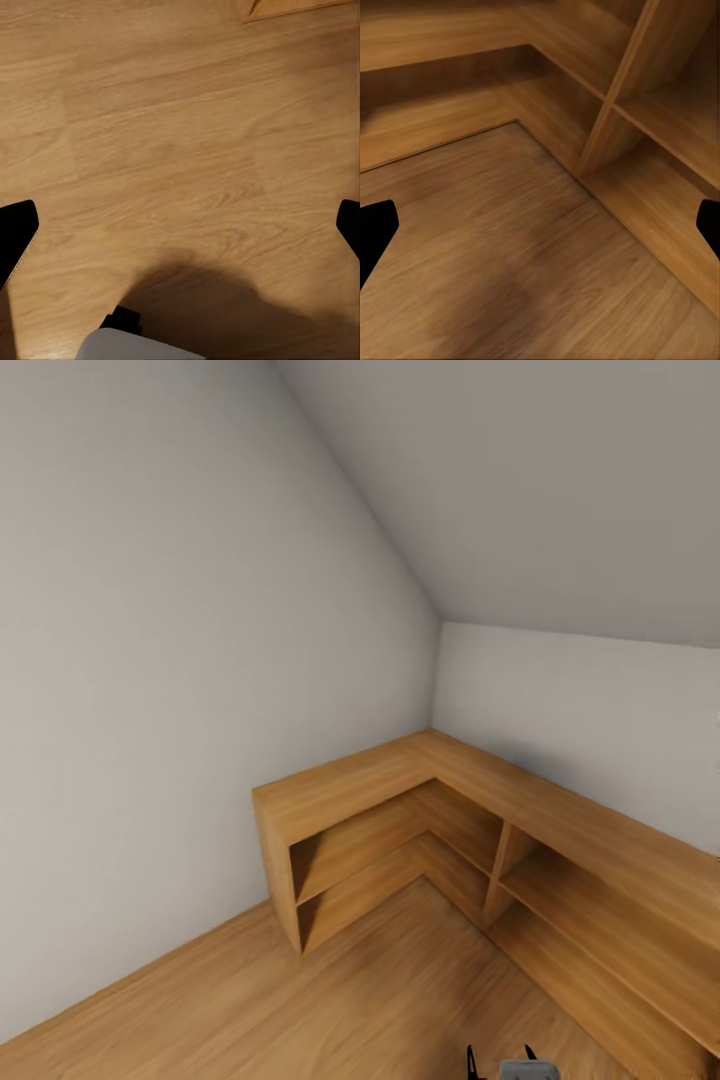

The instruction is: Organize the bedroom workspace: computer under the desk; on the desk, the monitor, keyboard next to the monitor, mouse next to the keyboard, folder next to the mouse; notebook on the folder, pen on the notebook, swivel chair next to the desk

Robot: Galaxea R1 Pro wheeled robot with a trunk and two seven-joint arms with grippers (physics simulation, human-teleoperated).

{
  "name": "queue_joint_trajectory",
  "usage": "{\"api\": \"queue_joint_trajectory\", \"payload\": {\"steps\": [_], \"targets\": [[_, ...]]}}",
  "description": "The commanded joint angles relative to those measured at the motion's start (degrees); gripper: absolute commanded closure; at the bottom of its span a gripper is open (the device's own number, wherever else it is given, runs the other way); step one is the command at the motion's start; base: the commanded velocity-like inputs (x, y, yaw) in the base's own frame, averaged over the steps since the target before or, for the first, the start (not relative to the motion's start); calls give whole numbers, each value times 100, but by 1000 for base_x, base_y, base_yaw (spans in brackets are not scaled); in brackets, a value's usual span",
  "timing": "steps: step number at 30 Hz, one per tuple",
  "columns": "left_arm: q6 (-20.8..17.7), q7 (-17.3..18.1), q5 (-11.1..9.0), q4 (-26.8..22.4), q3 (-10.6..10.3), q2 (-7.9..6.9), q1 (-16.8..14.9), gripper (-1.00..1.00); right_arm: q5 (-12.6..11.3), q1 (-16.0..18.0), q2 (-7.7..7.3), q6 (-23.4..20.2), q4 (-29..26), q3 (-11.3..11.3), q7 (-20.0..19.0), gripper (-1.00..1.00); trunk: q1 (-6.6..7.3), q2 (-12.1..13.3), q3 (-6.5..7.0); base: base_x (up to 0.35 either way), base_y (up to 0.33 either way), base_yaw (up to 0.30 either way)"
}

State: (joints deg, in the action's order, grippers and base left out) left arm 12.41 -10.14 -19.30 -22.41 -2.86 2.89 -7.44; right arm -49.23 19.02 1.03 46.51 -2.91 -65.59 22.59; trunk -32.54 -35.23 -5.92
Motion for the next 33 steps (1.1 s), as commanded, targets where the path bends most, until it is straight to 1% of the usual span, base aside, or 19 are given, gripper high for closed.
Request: {"api": "queue_joint_trajectory", "payload": {"steps": [1,5,14,26,33], "targets": [[20,-32,-30,0,-31,-2,-3,-100,-3,5,2,-2,1,-49,51,-100,-3,-8,-12,170,242,-246],[33,-32,-21,0,-43,3,-3,-100,4,5,0,-11,5,-56,25,-100,-3,-8,-15,233,192,-275],[59,-32,-12,8,-61,12,-3,-100,9,5,-21,-35,47,-59,-7,-100,-3,-8,-16,307,16,-296],[63,-32,-13,9,-57,27,-3,-100,9,5,-24,-37,54,-60,-7,-100,-3,-8,-16,58,1,-299],[60,-32,-13,9,-58,28,-3,-100,7,5,-24,-40,54,-59,-9,-100,-3,-8,-16,265,51,-300]]}}
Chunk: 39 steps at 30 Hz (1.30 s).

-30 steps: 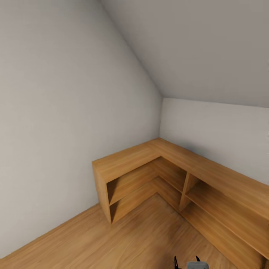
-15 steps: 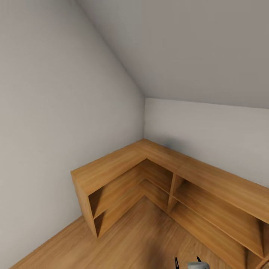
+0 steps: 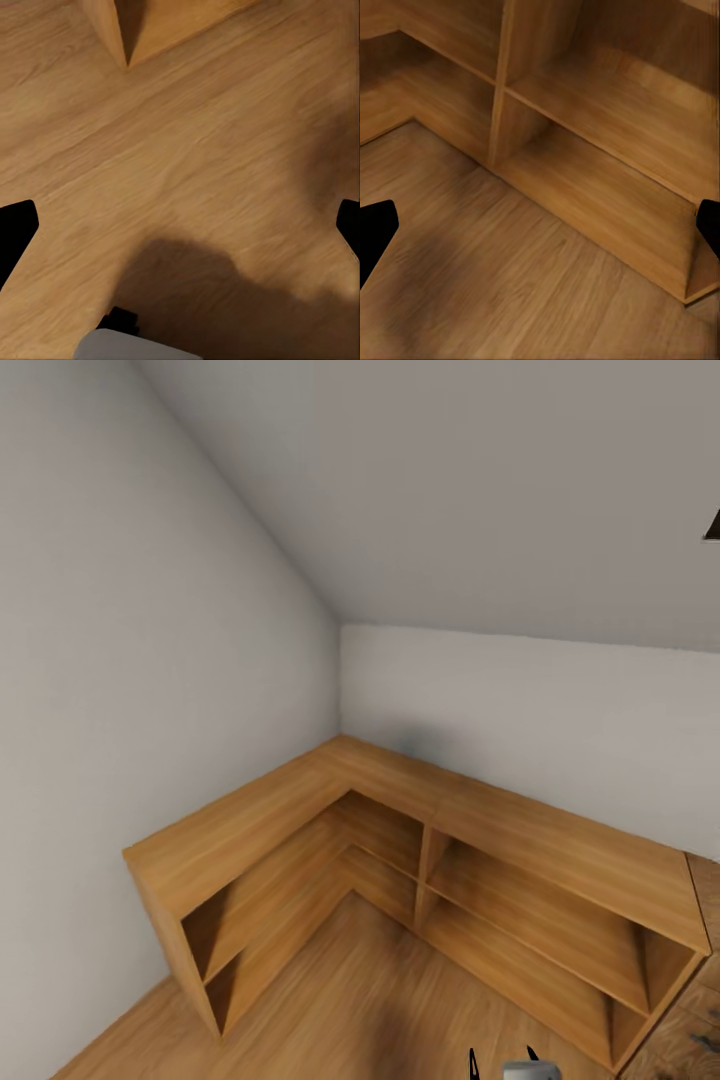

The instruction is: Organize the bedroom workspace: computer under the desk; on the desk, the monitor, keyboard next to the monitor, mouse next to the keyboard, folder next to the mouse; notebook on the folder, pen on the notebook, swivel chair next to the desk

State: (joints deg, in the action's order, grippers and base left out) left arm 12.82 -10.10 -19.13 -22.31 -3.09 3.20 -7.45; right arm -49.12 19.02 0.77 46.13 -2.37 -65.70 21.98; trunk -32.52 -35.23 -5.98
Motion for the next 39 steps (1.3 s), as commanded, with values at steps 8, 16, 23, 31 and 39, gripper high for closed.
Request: {"api": "queue_joint_trajectory", "payload": {"steps": [8,16,23,31,39], "targets": [[20,-36,-28,129,-41,-3,-2,-100,-4,5,2,-3,-1,-48,53,-100,-5,-8,-10,175,16,-300],[26,-28,-22,155,-38,5,-2,-100,-2,5,2,-6,7,-48,52,-100,-5,-8,-10,270,1,-300],[28,-27,-29,156,-33,6,-2,-100,-3,5,2,-7,8,-48,52,-100,-5,-8,-10,152,115,-300],[28,-27,-30,160,-33,13,-2,-100,-2,5,2,-7,8,-48,52,-100,-5,-8,-10,147,122,-300],[25,-27,-30,165,-33,14,-2,-100,-7,5,2,-7,8,-42,55,-100,-5,-8,-10,10,6,-300]]}}
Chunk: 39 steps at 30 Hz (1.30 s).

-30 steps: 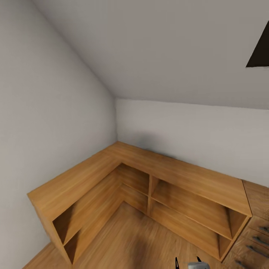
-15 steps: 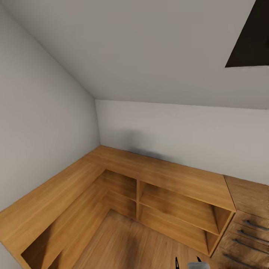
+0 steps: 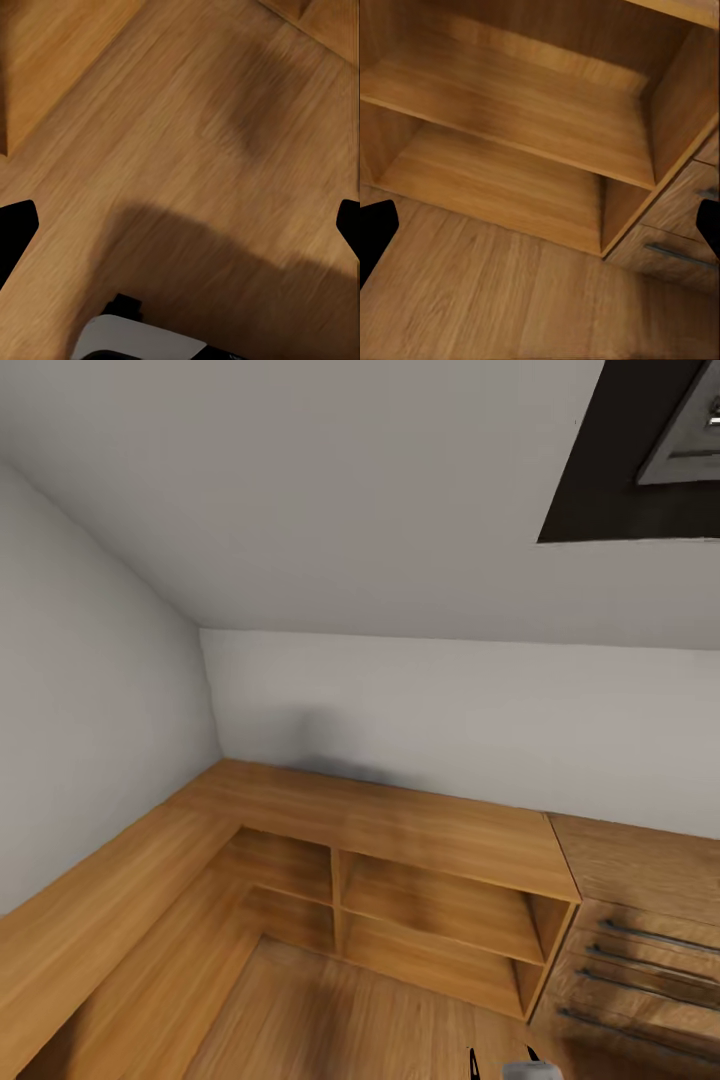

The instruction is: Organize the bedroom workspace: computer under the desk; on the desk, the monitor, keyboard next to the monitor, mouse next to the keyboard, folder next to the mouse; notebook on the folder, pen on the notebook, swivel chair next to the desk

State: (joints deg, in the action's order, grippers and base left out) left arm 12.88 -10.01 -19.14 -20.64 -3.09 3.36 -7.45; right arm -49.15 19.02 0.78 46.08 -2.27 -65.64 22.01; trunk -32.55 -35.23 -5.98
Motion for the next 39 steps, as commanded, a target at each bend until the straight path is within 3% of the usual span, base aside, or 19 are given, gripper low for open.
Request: {"api": "queue_joint_trajectory", "payload": {"steps": [1,20,29,39], "targets": [[19,-38,-29,-2,-34,-2,-3,-100,-6,5,1,-2,-1,-47,55,-100,-2,-9,-10,1,0,-300],[15,-39,-29,-1,-34,15,-3,-100,-16,5,1,-242,-1,-36,63,-100,-2,-9,-43,0,0,-292],[21,-42,-29,-1,-34,15,-3,-100,-14,5,2,-250,-1,-38,67,-100,-2,-9,-76,200,110,-276],[21,-43,-29,-1,-34,11,-3,-100,-7,5,1,-248,-1,-45,67,-100,-2,-9,-151,30,8,-143]]}}
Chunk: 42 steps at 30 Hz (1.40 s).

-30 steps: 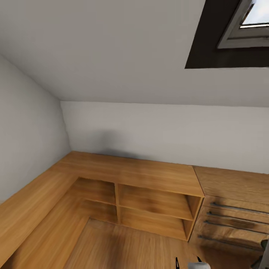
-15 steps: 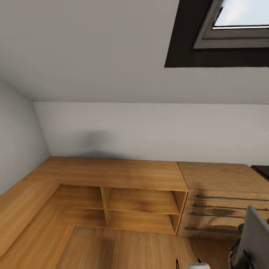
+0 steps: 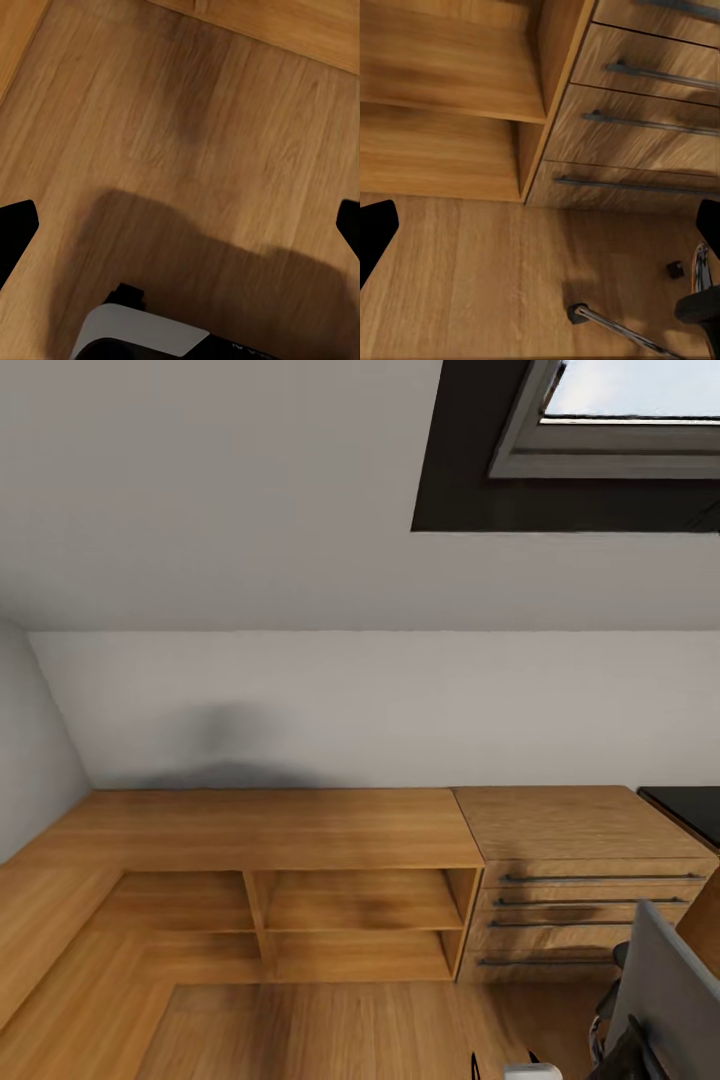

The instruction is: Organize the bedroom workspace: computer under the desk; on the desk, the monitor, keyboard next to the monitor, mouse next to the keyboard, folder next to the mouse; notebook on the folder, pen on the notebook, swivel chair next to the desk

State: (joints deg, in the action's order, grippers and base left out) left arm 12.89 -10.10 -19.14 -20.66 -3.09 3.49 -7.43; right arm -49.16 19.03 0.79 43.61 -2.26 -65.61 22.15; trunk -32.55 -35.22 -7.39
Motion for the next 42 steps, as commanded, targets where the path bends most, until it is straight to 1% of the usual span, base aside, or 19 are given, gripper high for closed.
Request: {"api": "queue_joint_trajectory", "payload": {"steps": [1,7,11,17,32,42], "targets": [[20,-35,-28,0,-34,-2,-4,-100,-6,4,0,-1,-3,-48,52,-100,-2,-9,-19,1,0,-77],[20,-34,-28,0,-34,2,-4,-100,-6,4,0,-2,-3,-48,52,-100,-2,-9,-72,0,10,-80],[21,-35,-28,0,-34,2,-4,-100,-6,4,0,-2,-3,-56,46,-100,-2,-9,-92,24,227,-208],[19,-35,-28,0,-34,-1,-4,-100,2,4,0,-1,-3,-63,44,-100,-2,-9,-98,61,250,-274],[20,-27,-28,0,-33,-2,-4,-100,3,4,0,-1,-3,-66,44,-100,-2,-9,-99,7,20,-291],[19,-28,-28,0,-34,-1,-4,-100,3,4,0,-1,-3,-66,44,-100,-2,-9,-99,171,189,-292]]}}
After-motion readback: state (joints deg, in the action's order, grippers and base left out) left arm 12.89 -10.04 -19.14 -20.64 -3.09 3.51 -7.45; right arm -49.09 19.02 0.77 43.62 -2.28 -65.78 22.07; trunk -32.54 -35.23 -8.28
